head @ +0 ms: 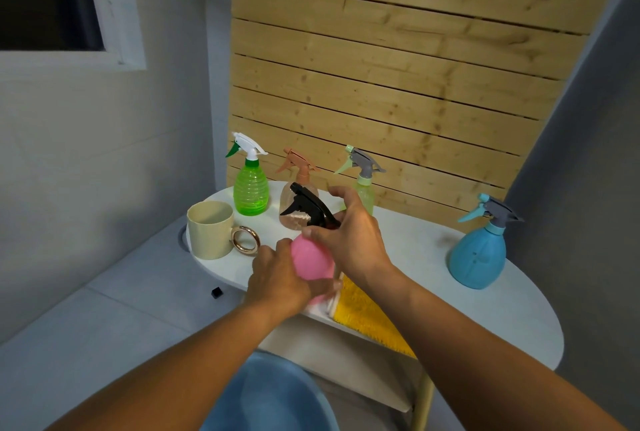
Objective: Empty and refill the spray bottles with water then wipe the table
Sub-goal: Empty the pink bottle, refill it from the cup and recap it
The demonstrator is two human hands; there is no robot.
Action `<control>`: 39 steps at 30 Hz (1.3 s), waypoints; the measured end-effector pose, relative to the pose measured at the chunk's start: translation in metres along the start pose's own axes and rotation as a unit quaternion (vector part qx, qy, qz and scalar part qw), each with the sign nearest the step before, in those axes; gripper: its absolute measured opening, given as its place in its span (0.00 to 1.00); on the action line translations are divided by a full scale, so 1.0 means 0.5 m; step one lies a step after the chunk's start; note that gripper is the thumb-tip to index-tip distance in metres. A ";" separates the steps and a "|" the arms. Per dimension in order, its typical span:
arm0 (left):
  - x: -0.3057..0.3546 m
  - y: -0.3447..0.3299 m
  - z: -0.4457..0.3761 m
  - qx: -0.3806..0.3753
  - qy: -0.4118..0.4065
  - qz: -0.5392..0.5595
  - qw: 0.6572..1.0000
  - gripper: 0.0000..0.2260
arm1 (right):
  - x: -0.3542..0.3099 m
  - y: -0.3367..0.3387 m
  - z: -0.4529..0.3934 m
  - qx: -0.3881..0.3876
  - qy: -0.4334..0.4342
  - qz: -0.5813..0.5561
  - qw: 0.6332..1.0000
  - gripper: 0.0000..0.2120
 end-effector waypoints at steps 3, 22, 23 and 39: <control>-0.009 -0.006 -0.010 -0.087 -0.008 0.146 0.985 0.49 | 0.005 0.004 0.001 -0.003 0.003 -0.025 1.000 0.34; -0.004 -0.012 -0.003 -0.065 -0.028 0.214 0.974 0.50 | 0.034 -0.016 0.034 -0.005 -0.058 -0.057 0.997 0.10; -0.002 -0.011 -0.003 -0.030 -0.024 0.189 0.981 0.49 | 0.032 -0.015 0.034 0.012 -0.061 -0.035 0.997 0.10; 0.012 -0.008 0.029 0.044 -0.017 0.101 0.994 0.48 | -0.026 0.048 -0.013 -0.073 -0.024 0.118 0.990 0.17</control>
Point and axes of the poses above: each hand's wrist, its own z-axis away from the middle knuckle, its own y-axis out of the back of the hand, x = y × z, the point moved 5 cm from there along -z, towards the middle knuckle, and after that the axes turned 9 degrees about z, right-handed, at the moved point
